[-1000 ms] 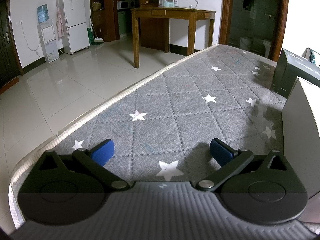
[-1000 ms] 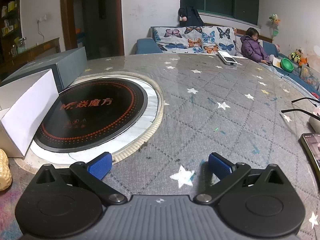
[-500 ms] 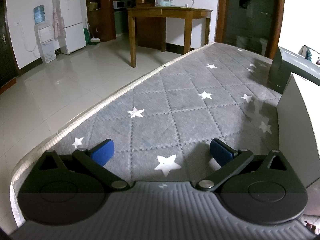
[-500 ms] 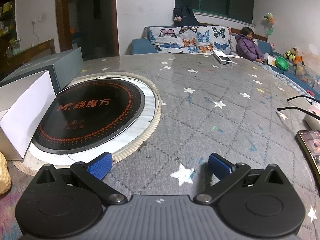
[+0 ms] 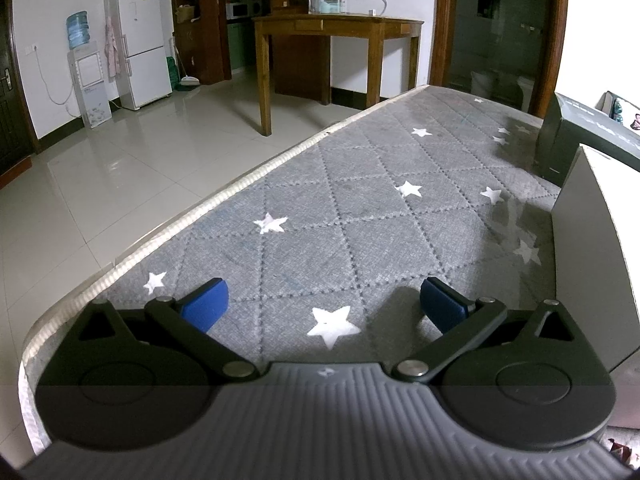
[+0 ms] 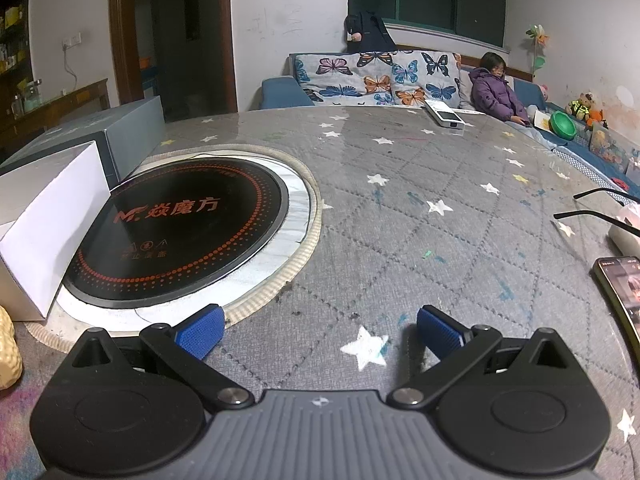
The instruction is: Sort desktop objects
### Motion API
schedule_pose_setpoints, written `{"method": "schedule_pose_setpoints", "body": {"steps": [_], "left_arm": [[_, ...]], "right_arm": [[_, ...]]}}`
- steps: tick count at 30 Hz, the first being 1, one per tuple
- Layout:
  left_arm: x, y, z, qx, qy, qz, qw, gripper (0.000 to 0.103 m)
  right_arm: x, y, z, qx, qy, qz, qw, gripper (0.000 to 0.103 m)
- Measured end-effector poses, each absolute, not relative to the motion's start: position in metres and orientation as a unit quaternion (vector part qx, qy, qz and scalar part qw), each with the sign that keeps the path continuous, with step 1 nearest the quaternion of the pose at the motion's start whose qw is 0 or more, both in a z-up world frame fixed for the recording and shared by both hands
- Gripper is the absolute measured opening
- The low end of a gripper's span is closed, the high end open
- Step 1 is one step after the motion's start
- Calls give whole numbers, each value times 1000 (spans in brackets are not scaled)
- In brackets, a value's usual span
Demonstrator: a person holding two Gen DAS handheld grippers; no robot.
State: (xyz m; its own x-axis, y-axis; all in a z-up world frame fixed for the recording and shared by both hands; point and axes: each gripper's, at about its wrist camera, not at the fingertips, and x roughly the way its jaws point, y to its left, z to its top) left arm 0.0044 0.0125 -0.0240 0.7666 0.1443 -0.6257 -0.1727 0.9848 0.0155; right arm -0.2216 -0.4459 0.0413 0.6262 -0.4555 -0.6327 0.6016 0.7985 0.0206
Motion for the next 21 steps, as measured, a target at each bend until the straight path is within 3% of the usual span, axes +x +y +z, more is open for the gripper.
{"method": "schedule_pose_setpoints", "body": {"steps": [21], "left_arm": [[4,13,-24,-21,331,84,940,103]], "right_arm": [[-192,-423,41,119,316,-299,893,103]]}}
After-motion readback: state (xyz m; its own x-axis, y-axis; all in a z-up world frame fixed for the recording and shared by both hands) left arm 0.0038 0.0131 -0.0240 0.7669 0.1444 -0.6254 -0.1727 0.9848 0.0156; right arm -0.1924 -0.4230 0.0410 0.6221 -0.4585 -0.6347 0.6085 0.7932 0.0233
